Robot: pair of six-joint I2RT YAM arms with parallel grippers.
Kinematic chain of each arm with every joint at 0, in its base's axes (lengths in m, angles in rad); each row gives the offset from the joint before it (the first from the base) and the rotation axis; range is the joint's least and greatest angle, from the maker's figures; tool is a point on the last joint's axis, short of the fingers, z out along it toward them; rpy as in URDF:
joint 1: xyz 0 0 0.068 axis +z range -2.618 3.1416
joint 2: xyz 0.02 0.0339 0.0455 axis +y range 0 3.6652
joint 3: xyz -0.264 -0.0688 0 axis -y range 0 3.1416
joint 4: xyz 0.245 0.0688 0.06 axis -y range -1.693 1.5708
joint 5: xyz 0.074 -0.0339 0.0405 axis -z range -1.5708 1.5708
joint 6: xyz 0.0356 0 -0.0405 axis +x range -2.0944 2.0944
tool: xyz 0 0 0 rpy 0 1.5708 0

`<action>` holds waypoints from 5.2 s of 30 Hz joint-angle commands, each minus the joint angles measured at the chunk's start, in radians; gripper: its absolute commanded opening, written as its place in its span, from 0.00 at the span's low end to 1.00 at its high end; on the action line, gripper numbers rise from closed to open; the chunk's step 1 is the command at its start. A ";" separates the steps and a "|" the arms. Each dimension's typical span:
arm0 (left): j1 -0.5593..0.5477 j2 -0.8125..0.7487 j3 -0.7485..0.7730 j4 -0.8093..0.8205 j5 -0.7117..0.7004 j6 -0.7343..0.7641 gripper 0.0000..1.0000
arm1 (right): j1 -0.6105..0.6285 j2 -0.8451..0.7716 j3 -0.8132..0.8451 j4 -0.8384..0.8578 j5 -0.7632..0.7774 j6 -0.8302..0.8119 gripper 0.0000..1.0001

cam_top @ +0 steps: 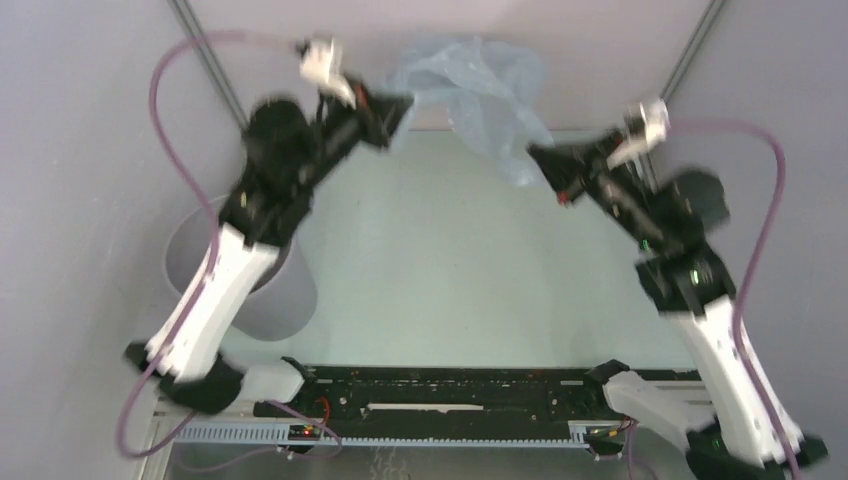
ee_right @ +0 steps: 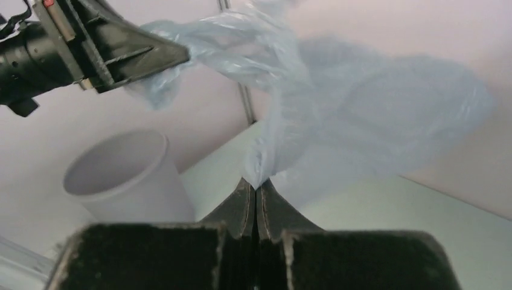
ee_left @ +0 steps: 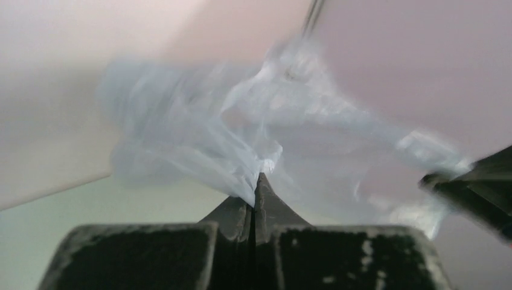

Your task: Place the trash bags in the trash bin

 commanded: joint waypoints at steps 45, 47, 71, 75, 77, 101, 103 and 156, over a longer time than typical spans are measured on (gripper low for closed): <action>-0.046 0.052 -1.178 0.134 -0.106 -0.078 0.87 | -0.057 -0.096 -0.726 -0.256 -0.138 0.148 0.00; -0.046 0.077 -1.183 0.123 -0.170 -0.097 0.69 | -0.063 -0.096 -0.726 -0.273 -0.125 0.141 0.00; 0.116 0.262 0.419 -0.302 0.015 -0.150 0.00 | -0.274 0.375 0.426 -0.202 -0.294 0.593 0.00; -0.034 -0.069 0.006 0.035 -0.104 0.152 0.00 | -0.116 0.146 0.248 0.159 -0.206 0.278 0.00; -0.067 -0.201 -0.302 0.191 -0.247 0.232 0.00 | 0.007 0.035 0.049 0.274 -0.081 0.002 0.00; -0.012 -0.132 -0.444 -0.027 -0.211 0.039 0.00 | -0.073 0.044 -0.244 -0.075 0.127 -0.050 0.00; -0.011 -0.079 -0.227 -0.064 -0.210 0.060 0.00 | -0.133 0.113 -0.015 -0.160 0.157 0.025 0.00; -0.063 -0.548 -1.202 0.054 -0.107 -0.260 0.00 | 0.049 -0.231 -0.695 -0.263 0.100 0.130 0.00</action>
